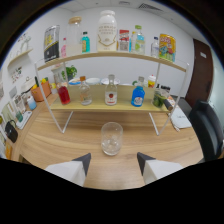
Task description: Make me a cup of Mojito.
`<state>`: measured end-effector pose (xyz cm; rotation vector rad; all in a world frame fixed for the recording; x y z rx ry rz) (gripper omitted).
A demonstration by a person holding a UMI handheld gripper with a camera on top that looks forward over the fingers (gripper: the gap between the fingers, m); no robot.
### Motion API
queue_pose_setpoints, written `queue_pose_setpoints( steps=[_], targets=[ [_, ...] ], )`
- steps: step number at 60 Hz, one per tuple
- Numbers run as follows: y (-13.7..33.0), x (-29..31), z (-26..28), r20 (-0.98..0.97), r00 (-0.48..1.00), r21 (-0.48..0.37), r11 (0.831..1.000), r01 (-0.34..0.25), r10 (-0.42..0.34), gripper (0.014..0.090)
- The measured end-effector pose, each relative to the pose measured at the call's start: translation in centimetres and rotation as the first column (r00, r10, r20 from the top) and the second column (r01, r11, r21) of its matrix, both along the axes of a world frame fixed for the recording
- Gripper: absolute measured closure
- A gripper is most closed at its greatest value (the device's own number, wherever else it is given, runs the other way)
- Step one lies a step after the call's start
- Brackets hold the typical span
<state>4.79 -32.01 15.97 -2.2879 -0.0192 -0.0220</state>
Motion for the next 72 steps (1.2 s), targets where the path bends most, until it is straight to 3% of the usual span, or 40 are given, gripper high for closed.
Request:
queue_pose_setpoints(
  steps=[15, 34, 55, 72],
  targets=[
    [-1.8, 0.8, -1.0, -0.019, 1.0, -0.02, 1.0, 0.013, -0.014, 0.0188],
    [-2.8, 8.7, -1.3, -0.04, 0.996, -0.034, 0.996, 0.078, -0.079, 0.0188],
    [6.5, 15.0, 3.8, -0.023, 0.999, 0.111, 0.993, 0.036, -0.033, 0.0199],
    [13.6, 16.7, 3.2, -0.014, 1.0, 0.104, 0.995, 0.006, -0.005, 0.0225]
  ],
)
